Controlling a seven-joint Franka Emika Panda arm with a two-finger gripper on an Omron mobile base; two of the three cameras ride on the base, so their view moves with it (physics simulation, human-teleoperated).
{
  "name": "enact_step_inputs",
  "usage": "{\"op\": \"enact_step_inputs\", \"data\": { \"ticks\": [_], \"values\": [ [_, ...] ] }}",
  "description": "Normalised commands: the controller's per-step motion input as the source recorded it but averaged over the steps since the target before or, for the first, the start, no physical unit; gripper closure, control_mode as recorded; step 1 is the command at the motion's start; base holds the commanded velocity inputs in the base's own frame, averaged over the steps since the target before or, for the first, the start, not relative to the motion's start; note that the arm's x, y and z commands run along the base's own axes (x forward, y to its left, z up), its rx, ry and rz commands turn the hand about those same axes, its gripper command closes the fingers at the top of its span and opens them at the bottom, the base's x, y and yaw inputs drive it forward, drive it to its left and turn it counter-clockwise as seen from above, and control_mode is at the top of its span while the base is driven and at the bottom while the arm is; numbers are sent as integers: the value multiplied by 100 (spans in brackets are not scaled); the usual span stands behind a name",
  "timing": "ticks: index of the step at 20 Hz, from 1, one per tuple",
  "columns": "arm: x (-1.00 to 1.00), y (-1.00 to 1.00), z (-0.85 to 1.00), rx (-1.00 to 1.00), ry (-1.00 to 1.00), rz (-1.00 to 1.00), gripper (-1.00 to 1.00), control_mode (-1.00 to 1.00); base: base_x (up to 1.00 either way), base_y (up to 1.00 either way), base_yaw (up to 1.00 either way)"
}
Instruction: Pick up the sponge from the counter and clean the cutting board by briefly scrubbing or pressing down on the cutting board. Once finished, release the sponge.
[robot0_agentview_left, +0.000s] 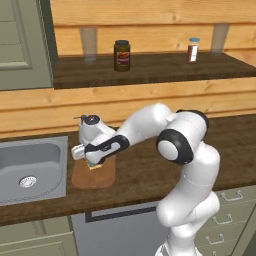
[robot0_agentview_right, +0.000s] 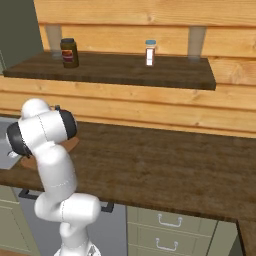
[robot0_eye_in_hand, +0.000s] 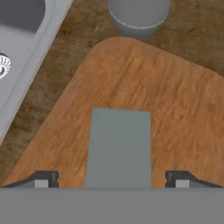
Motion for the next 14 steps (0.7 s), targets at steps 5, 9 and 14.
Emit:
{"op": "enact_step_inputs", "data": {
  "ticks": [5,9,14],
  "values": [
    [-42,0,42,0,-16,6,-100,-100,0,0,0],
    [-91,-23,98,0,-14,1,-100,-100,0,0,0],
    [-97,-56,100,1,1,0,-100,-100,0,0,0]
  ]
}}
